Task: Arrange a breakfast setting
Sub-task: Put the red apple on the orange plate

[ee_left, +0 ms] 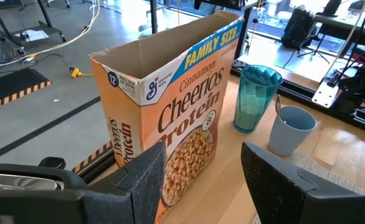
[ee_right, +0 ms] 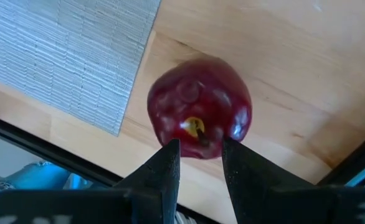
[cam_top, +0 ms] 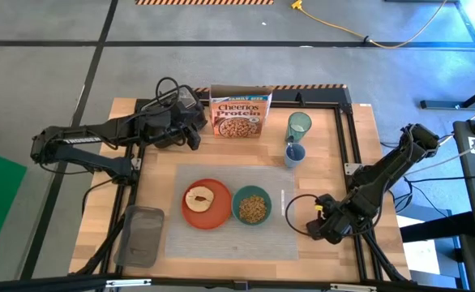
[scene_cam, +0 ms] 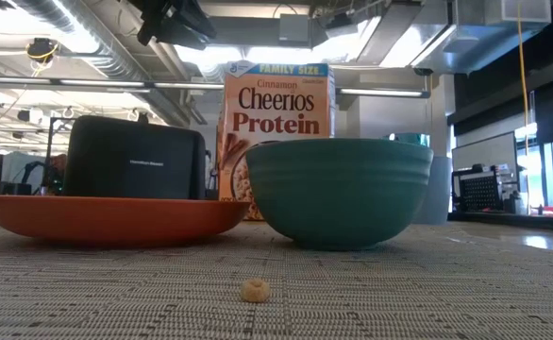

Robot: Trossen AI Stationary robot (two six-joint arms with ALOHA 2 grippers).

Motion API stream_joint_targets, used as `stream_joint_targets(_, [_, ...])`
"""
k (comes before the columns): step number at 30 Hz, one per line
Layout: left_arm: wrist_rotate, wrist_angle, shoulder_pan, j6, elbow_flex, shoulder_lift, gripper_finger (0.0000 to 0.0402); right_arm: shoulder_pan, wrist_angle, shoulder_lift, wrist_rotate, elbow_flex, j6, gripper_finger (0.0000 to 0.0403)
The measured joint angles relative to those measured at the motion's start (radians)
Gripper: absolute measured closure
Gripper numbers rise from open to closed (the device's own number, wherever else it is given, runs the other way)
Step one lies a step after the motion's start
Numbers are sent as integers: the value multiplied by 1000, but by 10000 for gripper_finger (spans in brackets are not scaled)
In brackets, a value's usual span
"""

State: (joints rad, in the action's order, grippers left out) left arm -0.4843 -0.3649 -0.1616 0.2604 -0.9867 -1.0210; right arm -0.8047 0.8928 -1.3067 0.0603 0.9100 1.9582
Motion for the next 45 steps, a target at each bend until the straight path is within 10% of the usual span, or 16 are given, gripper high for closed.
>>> stream_joint_targets(36, [8, 0, 0, 1, 0, 0, 198, 0, 3, 3, -75, -2, -33, 401])
stream_joint_targets(45, [323, 125, 12, -98, -1, -44, 198, 52, 202, 29, -216, 170, -99, 402])
